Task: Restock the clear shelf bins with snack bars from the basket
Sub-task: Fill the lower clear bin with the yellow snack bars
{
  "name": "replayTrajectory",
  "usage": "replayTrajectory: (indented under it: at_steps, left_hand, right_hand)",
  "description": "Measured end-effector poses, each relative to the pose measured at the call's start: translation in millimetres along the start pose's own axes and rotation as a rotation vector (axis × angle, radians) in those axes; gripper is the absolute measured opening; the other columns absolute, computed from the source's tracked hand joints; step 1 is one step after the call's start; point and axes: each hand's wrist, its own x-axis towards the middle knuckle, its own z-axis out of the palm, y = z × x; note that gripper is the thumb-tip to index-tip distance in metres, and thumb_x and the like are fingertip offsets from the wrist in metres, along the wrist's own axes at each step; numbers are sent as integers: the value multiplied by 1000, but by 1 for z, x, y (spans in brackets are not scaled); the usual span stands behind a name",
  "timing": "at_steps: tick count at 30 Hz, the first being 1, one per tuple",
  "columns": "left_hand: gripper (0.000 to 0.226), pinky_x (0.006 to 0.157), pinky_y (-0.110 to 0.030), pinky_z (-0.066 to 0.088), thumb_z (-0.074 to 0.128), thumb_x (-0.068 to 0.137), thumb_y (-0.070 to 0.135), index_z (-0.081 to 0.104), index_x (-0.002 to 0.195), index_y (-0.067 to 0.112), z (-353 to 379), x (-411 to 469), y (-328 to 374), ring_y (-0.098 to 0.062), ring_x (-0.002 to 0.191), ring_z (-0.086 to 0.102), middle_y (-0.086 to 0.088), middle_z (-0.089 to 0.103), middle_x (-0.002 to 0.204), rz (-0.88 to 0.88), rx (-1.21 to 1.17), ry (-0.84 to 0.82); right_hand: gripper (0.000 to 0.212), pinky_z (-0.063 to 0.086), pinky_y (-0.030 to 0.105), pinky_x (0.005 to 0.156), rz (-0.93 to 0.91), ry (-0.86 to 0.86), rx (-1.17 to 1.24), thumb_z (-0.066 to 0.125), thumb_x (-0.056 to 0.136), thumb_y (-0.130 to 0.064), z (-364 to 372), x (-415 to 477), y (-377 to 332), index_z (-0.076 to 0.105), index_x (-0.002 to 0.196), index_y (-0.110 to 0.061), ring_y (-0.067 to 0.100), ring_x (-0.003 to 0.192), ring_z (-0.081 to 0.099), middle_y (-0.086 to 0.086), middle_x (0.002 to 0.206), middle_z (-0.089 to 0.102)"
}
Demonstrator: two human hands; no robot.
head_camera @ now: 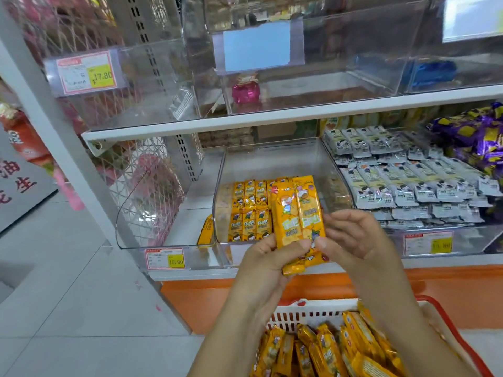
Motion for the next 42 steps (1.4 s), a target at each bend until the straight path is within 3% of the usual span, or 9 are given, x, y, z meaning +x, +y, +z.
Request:
replayTrajectory:
  at_steps: [10,14,18,23,29,31,34,38,42]
  left_hand:
    - [32,79,-31,56,67,70,10,69,101,7,-10,11,11,-24,94,68,-12,71,102,0,68,-48]
    - [33,79,-37,58,70,79,11,67,111,5,-19,9,15,-25,92,67,-15,69,108,-186,164,-233]
    - [34,78,-37,58,69,81,13,64,114,7,-10,8,5,-23,89,68,-12,69,105,-274,242,-326]
    - [37,85,-41,55,73,74,10,64,110,9,4,11,-2,-20,89,70,-8,73,100,-107,220,-102]
    - [11,55,-17,46,72,78,12,62,80,17,14,26,15,-2,59,55,-2,64,69,395,825,227]
    - [15,63,-13,49,74,78,18,64,90,18,10,29,25,2,63,58,3,66,74,391,844,128]
    - [43,95,-33,49,73,81,33,63,120,18,-8,31,38,-9,106,62,4,67,115,343,950,166]
    - [35,65,-28,44,54,94,36,62,68,13,-39,28,35,-25,70,56,4,50,57,345,1534,368]
    - [28,78,-30,50,44,97,30,70,97,19,-52,23,18,-22,89,62,0,70,90,307,1690,266]
  right_hand:
    - [26,55,20,64,11,19,-43,73,66,-33,-50,12,-21,69,91,-26,19,81,69,4,92,68]
    - [73,57,34,67,157,-253,-236,87,49,-55,-67,20,-34,59,113,-32,21,77,67,7,91,71]
    - [51,58,36,80,215,-220,-201,75,71,-26,-44,34,-33,55,117,-16,21,89,71,4,96,74]
    - [44,50,22,70,171,11,-345,78,72,-29,-15,45,-35,51,105,-19,12,91,66,-2,100,66]
    - [54,33,23,54,11,-10,-854,76,73,-47,30,48,-43,37,100,-21,3,69,46,-9,81,45]
    - [46,39,28,54,55,-20,-843,71,78,-41,35,62,-50,37,101,-20,7,69,53,-7,82,48]
    - [45,44,32,70,155,-80,-932,65,82,-41,34,92,-58,41,109,-16,19,91,59,-5,105,53]
    - [28,37,25,54,403,-479,-1407,65,82,-38,42,129,-44,55,82,-11,15,67,52,4,85,58]
    - [24,42,26,62,543,-680,-1673,65,82,-38,56,142,-18,59,76,-15,18,65,49,0,76,54]
